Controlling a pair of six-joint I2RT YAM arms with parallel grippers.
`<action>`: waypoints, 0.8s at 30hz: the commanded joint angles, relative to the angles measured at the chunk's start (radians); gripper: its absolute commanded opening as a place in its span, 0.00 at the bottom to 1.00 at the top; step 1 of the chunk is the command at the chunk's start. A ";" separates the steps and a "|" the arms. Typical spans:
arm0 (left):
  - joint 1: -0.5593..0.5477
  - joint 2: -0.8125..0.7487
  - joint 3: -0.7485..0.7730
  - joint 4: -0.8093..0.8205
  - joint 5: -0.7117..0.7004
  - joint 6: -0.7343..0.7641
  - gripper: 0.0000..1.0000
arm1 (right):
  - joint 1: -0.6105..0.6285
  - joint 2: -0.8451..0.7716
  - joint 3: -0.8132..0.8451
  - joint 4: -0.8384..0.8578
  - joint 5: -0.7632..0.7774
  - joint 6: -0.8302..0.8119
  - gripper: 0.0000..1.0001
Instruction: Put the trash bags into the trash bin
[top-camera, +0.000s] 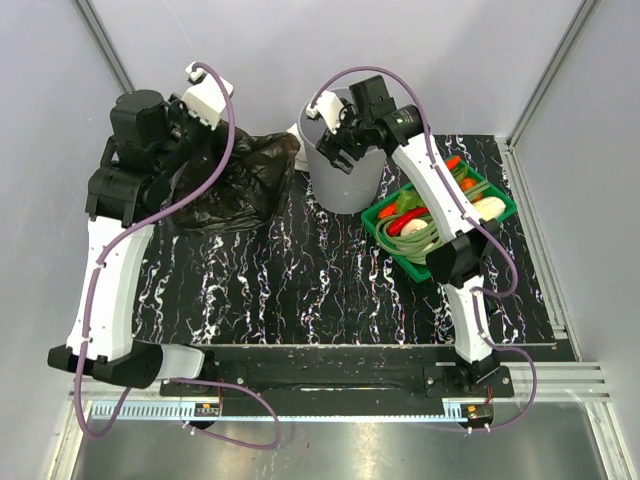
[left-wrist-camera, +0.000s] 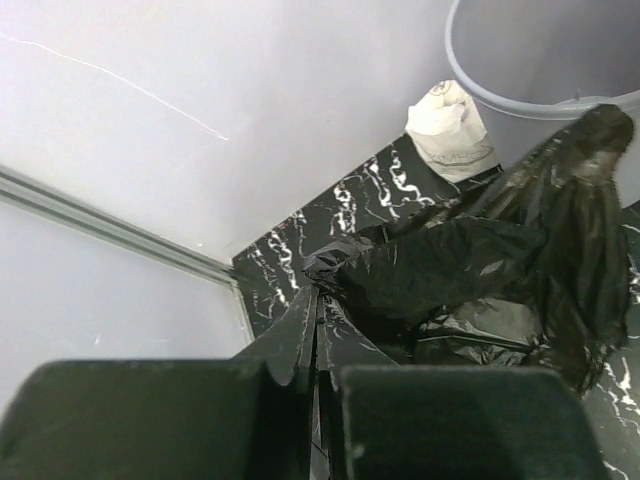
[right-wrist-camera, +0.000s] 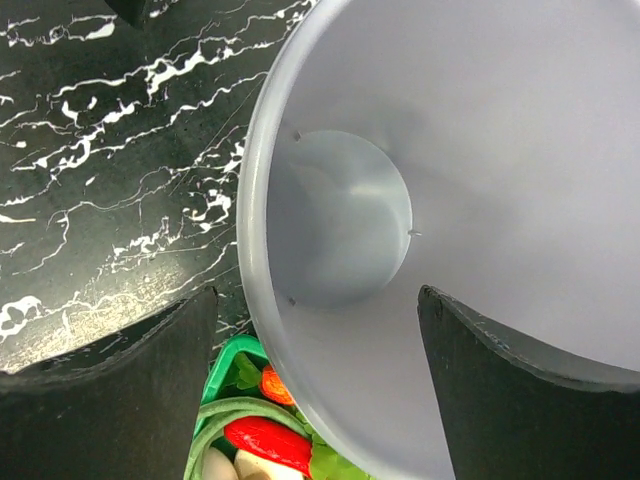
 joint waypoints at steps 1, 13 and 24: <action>0.010 -0.051 -0.008 0.056 -0.074 0.063 0.00 | 0.000 0.028 0.082 -0.042 -0.041 -0.043 0.86; 0.033 -0.049 -0.025 0.063 -0.069 0.067 0.00 | 0.003 0.037 -0.010 -0.057 -0.150 -0.044 0.59; 0.047 -0.057 -0.057 0.077 -0.085 0.078 0.00 | 0.023 0.016 -0.010 -0.063 -0.154 -0.067 0.09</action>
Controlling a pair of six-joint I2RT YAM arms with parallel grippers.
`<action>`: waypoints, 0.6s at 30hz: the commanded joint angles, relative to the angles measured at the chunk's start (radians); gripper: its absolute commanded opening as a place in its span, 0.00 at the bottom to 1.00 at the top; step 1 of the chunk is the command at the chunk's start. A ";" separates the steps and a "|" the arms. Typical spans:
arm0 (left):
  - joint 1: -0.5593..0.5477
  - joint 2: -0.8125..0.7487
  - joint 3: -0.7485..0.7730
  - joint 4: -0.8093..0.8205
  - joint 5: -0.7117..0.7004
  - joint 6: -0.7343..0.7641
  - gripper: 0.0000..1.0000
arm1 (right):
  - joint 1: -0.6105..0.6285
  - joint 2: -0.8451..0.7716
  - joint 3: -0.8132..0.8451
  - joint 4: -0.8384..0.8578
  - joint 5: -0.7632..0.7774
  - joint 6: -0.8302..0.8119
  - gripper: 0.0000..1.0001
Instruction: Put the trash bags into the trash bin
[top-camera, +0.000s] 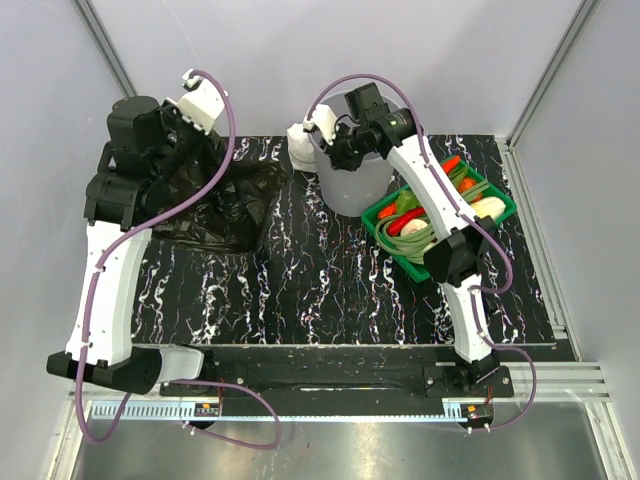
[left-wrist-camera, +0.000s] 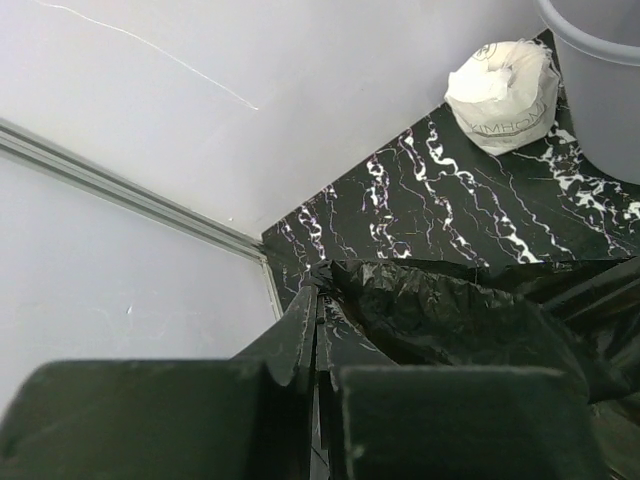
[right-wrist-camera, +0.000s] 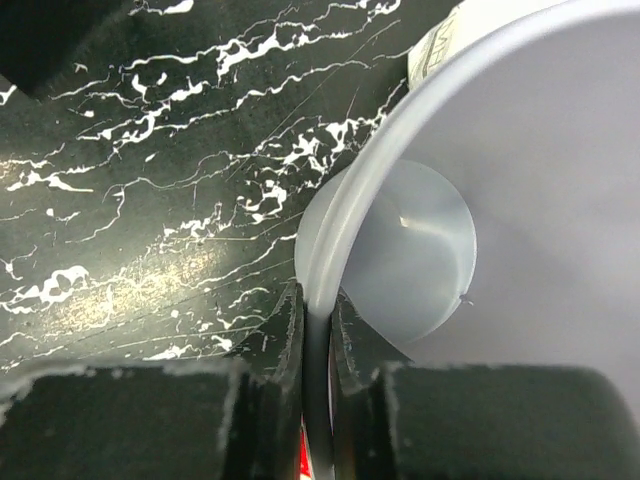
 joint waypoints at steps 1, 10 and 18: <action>0.017 -0.016 0.010 0.052 -0.037 0.012 0.00 | 0.027 -0.033 0.005 -0.013 -0.030 -0.014 0.04; 0.060 -0.009 0.023 -0.009 -0.071 0.022 0.00 | 0.094 -0.110 -0.031 -0.047 -0.043 -0.026 0.00; 0.113 -0.030 0.014 -0.017 -0.077 0.033 0.00 | 0.171 -0.191 -0.057 -0.083 -0.053 0.017 0.00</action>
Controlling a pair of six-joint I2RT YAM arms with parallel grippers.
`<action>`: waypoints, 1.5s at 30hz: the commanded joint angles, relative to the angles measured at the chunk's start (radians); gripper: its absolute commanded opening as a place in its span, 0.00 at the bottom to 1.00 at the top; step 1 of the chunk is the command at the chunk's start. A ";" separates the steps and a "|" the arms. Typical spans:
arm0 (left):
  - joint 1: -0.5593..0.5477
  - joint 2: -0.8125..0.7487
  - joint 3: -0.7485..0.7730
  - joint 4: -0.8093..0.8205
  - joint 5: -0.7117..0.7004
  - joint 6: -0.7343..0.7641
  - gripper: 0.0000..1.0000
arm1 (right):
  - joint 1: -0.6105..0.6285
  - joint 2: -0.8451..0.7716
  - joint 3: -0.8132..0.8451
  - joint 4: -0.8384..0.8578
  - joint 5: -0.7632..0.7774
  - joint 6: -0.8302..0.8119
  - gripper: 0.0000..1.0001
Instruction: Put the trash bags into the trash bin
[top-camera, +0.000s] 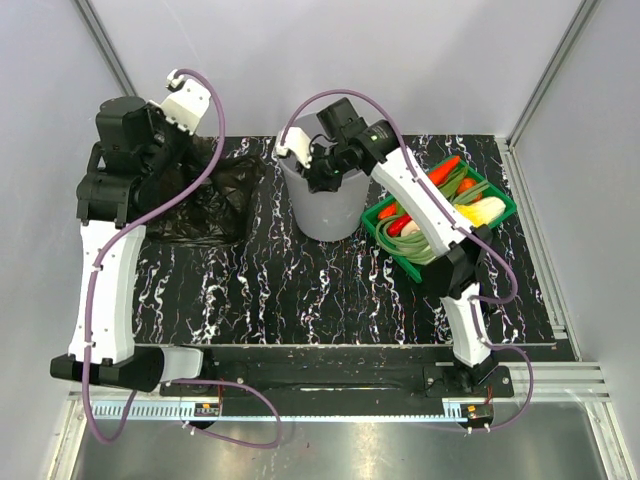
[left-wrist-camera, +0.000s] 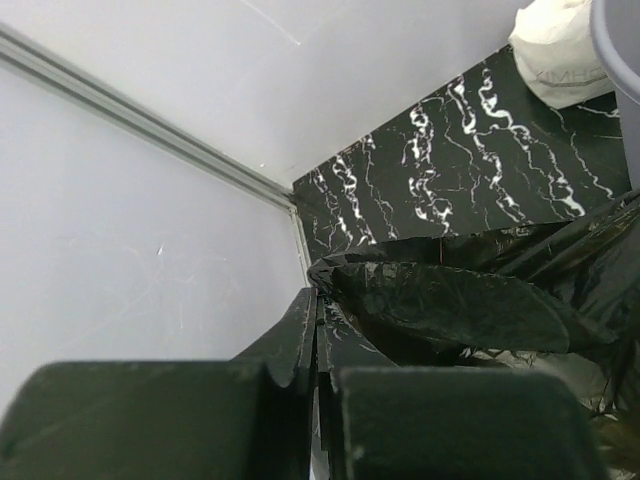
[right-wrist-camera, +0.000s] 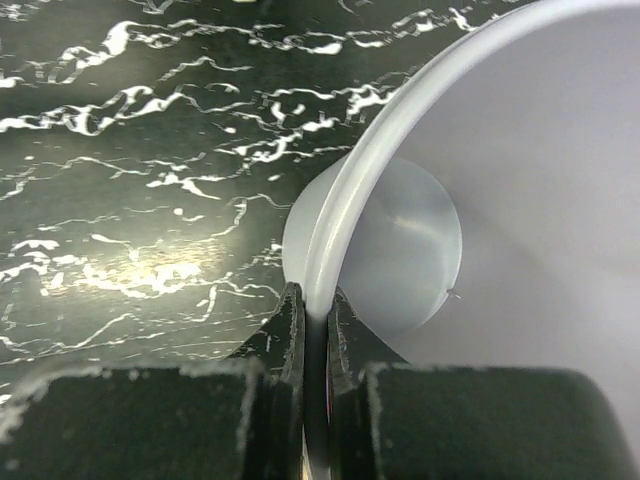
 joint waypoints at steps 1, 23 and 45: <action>0.036 -0.035 0.010 0.026 -0.029 0.009 0.00 | 0.048 -0.144 -0.017 -0.028 -0.030 0.033 0.00; 0.084 -0.010 0.118 -0.060 0.012 -0.036 0.00 | 0.298 -0.560 -0.766 0.380 0.271 0.209 0.01; 0.084 -0.024 0.214 0.096 0.288 -0.350 0.00 | 0.228 -0.500 -0.436 0.456 0.174 0.597 0.66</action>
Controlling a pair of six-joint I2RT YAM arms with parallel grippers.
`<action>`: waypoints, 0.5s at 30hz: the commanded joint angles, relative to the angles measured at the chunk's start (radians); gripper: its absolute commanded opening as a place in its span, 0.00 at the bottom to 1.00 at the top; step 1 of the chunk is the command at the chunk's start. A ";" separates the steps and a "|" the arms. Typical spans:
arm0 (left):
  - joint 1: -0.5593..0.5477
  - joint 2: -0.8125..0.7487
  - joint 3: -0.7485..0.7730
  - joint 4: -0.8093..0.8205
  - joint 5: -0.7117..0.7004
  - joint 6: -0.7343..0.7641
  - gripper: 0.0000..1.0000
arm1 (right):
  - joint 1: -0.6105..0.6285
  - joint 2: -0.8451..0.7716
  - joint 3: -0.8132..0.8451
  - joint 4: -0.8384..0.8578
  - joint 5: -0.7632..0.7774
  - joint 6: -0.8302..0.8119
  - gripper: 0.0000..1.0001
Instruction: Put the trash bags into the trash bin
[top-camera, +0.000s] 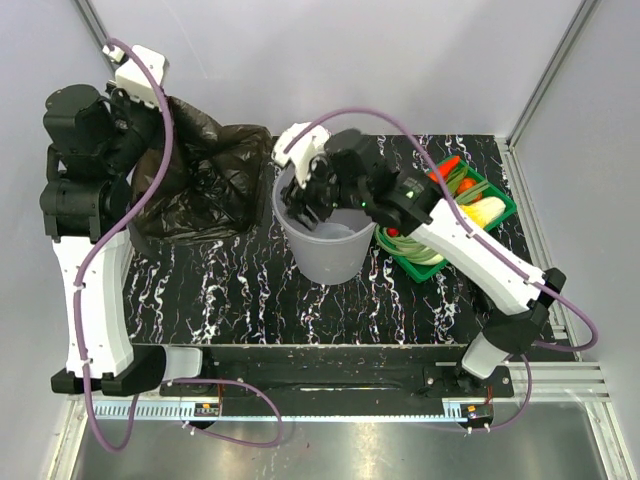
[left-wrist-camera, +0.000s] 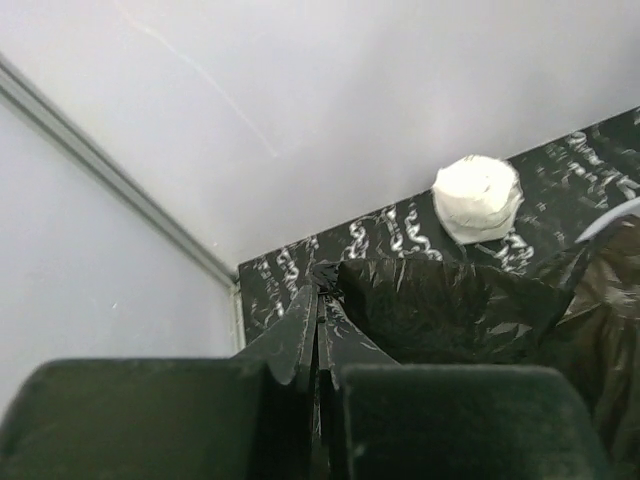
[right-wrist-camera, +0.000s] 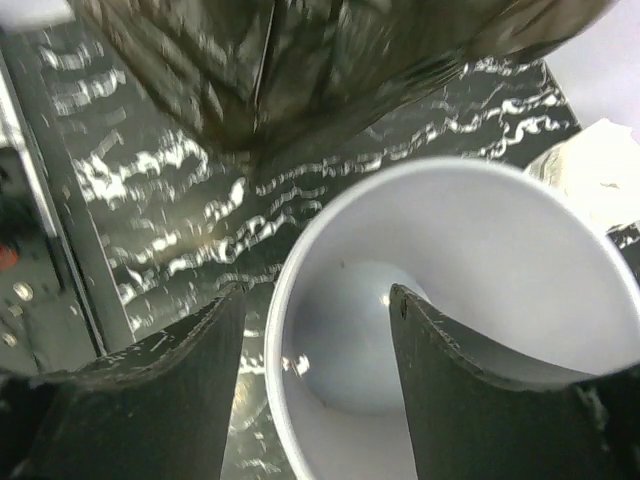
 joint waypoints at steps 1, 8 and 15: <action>0.005 -0.049 -0.012 0.126 0.118 -0.126 0.00 | -0.082 0.030 0.124 0.088 -0.114 0.204 0.66; 0.005 -0.075 -0.027 0.157 0.204 -0.208 0.00 | -0.106 0.087 0.178 0.112 -0.231 0.287 0.78; 0.005 -0.087 -0.033 0.171 0.280 -0.254 0.00 | -0.106 0.184 0.270 0.111 -0.254 0.332 0.82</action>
